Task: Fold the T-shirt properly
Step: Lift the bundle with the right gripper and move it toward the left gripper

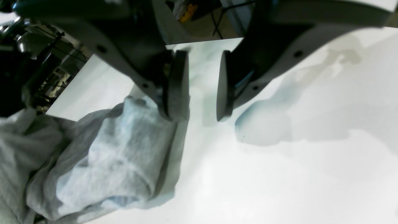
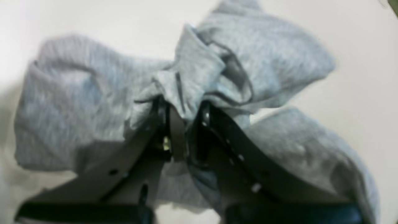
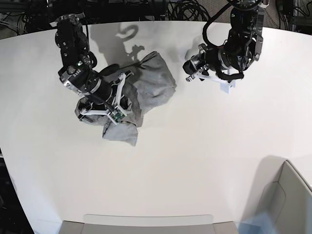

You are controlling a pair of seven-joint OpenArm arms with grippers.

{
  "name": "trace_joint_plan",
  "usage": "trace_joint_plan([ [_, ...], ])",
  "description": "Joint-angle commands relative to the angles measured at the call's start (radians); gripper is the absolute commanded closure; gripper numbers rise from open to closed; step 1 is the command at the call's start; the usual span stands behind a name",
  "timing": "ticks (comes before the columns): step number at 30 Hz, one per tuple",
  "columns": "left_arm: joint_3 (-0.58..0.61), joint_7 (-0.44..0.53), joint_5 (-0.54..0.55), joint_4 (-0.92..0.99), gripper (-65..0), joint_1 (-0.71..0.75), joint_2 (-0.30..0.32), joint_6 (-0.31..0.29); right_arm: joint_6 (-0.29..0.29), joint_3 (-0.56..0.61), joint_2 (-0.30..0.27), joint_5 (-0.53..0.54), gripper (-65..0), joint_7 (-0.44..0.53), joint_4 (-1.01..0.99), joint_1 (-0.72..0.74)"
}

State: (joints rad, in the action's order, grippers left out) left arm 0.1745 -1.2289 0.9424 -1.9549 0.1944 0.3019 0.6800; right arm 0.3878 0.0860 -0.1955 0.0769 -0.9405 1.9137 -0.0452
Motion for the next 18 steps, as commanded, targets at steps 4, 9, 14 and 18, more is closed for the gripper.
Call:
trace_joint_plan([
  [4, -0.003, -0.024, 0.03, -0.014, -16.4, -0.006, 0.004, 0.018, -0.005, 0.12, 0.051, -0.222, 0.0, 0.028, 0.037, -0.031],
  [9, -0.003, -0.019, 0.03, -0.014, -16.4, -0.009, 0.004, 0.018, -0.005, 0.252, 0.078, -0.369, 0.0, 0.031, 0.042, -0.051],
  [14, -0.003, -0.024, 0.03, -0.013, -16.4, -0.005, 0.004, 0.018, 0.003, 0.318, 0.078, -0.366, 0.0, 0.028, 0.039, -0.051],
  [18, 0.003, -0.027, 0.036, -0.013, -16.4, 0.015, 0.004, 0.018, 0.003, 0.327, 0.078, -0.365, 0.0, 0.028, 0.007, -0.048],
])
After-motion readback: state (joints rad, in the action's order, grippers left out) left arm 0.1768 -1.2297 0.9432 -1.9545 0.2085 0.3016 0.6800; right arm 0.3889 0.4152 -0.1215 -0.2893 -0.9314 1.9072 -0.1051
